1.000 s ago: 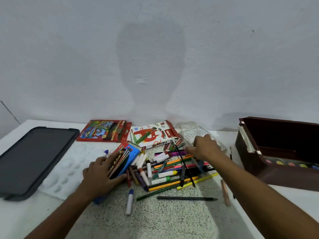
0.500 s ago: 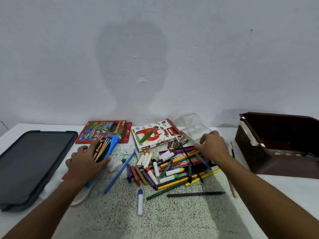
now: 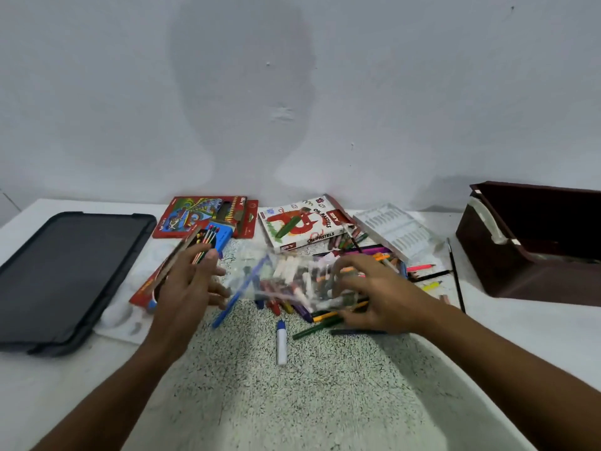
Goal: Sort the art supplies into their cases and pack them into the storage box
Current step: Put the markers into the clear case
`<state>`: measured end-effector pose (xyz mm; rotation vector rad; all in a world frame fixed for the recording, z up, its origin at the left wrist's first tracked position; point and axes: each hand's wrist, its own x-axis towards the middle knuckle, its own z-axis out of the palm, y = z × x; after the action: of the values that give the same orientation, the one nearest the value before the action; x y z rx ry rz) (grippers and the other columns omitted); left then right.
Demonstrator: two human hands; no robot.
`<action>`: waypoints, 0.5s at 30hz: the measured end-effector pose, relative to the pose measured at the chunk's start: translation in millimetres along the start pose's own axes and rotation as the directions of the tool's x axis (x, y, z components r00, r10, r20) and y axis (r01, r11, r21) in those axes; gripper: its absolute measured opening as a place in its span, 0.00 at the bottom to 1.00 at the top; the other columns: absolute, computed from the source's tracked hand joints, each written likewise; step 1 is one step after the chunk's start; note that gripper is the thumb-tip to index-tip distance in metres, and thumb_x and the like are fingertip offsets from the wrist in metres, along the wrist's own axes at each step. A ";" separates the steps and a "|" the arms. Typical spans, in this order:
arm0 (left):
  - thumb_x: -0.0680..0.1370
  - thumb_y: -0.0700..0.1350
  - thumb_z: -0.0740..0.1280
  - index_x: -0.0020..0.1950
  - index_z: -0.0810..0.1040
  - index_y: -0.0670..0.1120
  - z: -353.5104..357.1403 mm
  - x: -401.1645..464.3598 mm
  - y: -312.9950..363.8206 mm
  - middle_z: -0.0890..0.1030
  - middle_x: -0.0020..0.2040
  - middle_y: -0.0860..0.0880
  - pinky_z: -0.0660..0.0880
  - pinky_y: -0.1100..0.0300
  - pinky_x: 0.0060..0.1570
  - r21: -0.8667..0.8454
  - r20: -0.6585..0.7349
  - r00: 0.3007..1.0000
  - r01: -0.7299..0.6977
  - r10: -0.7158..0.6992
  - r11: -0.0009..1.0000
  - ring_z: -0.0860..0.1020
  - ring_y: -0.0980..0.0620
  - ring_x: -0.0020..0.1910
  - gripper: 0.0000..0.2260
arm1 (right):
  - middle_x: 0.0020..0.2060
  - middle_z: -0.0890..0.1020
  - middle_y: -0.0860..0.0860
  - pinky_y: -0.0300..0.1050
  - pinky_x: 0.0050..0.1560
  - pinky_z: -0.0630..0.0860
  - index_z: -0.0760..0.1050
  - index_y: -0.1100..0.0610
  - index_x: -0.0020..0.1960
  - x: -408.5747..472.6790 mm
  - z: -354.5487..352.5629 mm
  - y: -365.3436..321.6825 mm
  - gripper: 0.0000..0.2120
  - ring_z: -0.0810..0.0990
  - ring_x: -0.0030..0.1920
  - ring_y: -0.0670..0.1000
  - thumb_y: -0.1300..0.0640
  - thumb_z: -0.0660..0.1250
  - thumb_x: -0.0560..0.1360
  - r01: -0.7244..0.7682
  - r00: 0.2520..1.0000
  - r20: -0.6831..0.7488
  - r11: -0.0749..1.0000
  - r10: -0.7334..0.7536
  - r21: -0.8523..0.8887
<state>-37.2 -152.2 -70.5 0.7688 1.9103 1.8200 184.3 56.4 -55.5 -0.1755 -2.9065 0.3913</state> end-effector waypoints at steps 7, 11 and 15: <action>0.78 0.45 0.68 0.58 0.79 0.52 -25.9 -16.1 -11.4 0.82 0.45 0.43 0.73 0.66 0.27 0.261 0.119 0.985 0.089 -0.123 0.961 0.78 0.55 0.31 0.09 | 0.63 0.73 0.53 0.44 0.63 0.68 0.79 0.51 0.54 16.6 10.0 -31.0 0.16 0.70 0.66 0.51 0.44 0.68 0.70 0.161 0.982 0.108 0.986 -0.156 -0.033; 0.78 0.40 0.67 0.50 0.83 0.49 -48.1 -36.7 -16.0 0.82 0.40 0.44 0.73 0.70 0.28 0.236 -0.024 0.999 0.028 -0.023 0.971 0.78 0.60 0.29 0.06 | 0.63 0.69 0.48 0.34 0.60 0.69 0.73 0.50 0.61 18.0 25.5 -40.9 0.19 0.69 0.63 0.45 0.46 0.69 0.72 -0.049 0.997 -0.048 0.967 0.063 0.251; 0.78 0.41 0.66 0.50 0.83 0.48 -72.5 -50.6 -20.2 0.82 0.43 0.49 0.71 0.75 0.30 0.274 -0.122 0.992 0.006 0.028 0.962 0.77 0.64 0.33 0.06 | 0.51 0.70 0.43 0.38 0.49 0.68 0.71 0.48 0.55 14.4 46.8 -48.8 0.15 0.69 0.52 0.43 0.44 0.69 0.73 -0.184 0.983 0.024 0.950 0.184 0.251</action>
<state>-45.7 -240.4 -89.3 0.7691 2.2767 1.6642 155.8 0.1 -83.8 -0.4076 -2.8142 0.7864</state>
